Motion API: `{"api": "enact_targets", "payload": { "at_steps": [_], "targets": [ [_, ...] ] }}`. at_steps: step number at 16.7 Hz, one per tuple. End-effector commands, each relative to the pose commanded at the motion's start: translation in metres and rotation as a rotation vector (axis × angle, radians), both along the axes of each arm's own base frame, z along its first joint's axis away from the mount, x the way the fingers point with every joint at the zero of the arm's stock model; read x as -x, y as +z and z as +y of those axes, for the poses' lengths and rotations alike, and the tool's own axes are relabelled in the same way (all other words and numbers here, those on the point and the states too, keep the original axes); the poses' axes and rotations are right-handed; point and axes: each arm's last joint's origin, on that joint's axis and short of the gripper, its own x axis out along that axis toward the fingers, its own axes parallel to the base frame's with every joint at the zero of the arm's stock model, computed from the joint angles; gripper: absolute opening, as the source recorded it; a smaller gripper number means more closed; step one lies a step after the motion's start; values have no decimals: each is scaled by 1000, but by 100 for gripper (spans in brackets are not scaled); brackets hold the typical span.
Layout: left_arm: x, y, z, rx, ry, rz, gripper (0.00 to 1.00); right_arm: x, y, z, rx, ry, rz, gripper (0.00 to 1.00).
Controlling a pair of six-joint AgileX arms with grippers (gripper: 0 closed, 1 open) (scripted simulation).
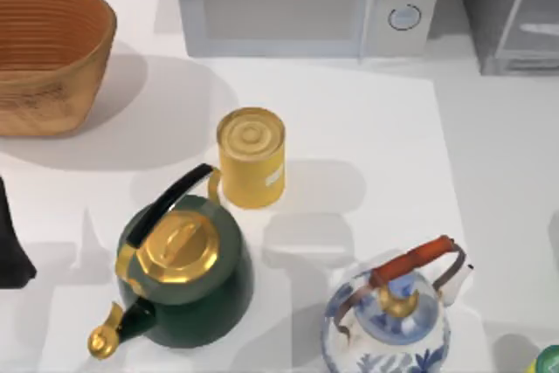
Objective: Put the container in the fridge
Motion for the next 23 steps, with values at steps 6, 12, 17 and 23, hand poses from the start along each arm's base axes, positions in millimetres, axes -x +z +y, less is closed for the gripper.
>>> {"api": "enact_targets", "payload": {
  "at_steps": [6,12,17,23],
  "targets": [
    [0,0,0,0,0,0,100,-14,-2,-2,1,4,-3,100],
    [0,0,0,0,0,0,100,-40,-12,9,3,5,-4,100],
    [0,0,0,0,0,0,100,-47,-16,27,-6,-5,-2,100],
    [0,0,0,0,0,0,100,-41,-18,39,-4,-5,-1,100]
  ]
}}
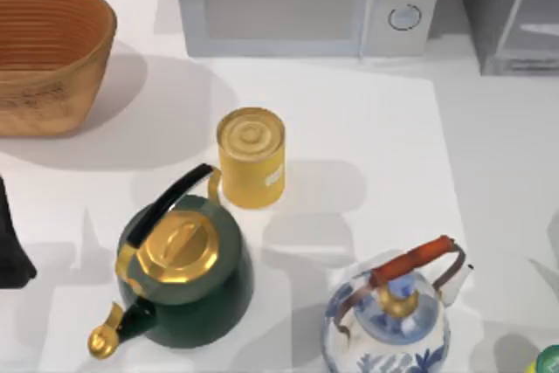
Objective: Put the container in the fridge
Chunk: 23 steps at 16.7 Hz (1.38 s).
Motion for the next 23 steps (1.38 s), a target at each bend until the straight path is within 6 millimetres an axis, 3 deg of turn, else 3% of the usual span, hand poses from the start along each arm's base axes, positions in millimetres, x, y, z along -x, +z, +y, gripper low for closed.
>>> {"api": "enact_targets", "payload": {
  "at_steps": [4,17,23],
  "targets": [
    [0,0,0,0,0,0,100,0,0,0,1,0,0,100],
    [0,0,0,0,0,0,100,0,0,0,1,0,0,3],
    [0,0,0,0,0,0,100,0,0,0,1,0,0,1]
  ]
}}
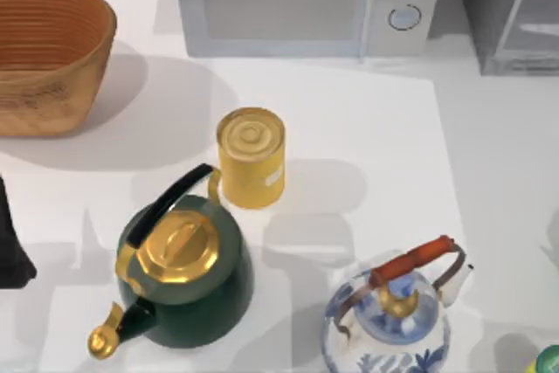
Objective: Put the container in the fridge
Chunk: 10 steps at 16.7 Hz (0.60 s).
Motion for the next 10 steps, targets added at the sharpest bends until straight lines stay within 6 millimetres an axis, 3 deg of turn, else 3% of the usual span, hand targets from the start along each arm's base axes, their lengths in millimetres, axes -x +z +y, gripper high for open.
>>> {"api": "enact_targets", "payload": {
  "at_steps": [5,10],
  "targets": [
    [0,0,0,0,0,0,100,-1,2,-3,3,-5,-8,1],
    [0,0,0,0,0,0,100,-6,15,-38,58,-53,-84,1]
  ]
}}
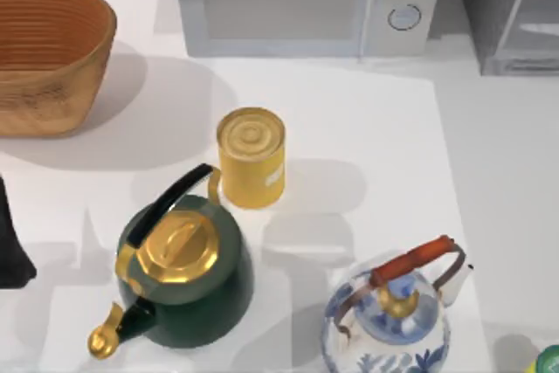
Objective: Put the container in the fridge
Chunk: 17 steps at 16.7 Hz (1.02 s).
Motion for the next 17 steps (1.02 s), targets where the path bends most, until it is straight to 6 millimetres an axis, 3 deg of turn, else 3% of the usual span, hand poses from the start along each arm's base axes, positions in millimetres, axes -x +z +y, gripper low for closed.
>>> {"api": "enact_targets", "payload": {
  "at_steps": [4,12,17],
  "targets": [
    [0,0,0,0,0,0,100,-4,10,-22,30,25,-18,1],
    [0,0,0,0,0,0,100,3,18,-39,-57,88,129,1],
    [0,0,0,0,0,0,100,7,34,-60,-58,56,93,1]
  ]
}}
